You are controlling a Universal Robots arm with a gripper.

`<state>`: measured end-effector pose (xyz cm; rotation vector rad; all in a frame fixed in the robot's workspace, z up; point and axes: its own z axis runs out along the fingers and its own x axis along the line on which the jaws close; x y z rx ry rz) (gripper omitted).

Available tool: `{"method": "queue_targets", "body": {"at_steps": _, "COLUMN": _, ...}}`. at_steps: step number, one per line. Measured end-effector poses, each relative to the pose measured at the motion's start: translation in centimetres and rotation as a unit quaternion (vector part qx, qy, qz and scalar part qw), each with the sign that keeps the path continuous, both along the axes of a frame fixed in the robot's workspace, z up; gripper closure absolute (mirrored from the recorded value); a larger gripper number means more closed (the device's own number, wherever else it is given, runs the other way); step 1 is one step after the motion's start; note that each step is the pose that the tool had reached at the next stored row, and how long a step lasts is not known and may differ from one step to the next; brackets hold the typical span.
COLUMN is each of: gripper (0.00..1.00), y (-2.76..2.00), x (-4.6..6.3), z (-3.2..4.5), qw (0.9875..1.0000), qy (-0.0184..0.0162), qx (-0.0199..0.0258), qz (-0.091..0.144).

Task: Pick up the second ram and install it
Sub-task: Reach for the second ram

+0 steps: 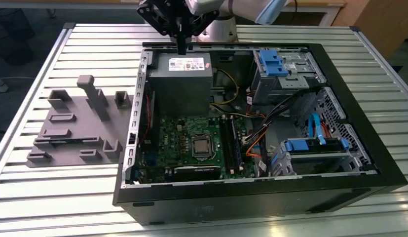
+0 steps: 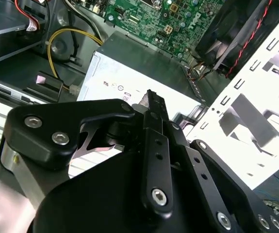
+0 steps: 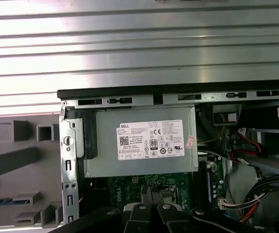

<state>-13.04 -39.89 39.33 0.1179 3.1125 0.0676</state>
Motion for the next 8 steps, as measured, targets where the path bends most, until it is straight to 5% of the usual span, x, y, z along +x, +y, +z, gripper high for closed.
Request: {"method": "queue_targets", "body": {"at_steps": 8, "gripper": 0.89, "y": 0.00, "x": -0.22, "z": 0.00, "qw": 1.0000, "qy": 0.0000, "qx": 0.0000, "qz": 0.000}}
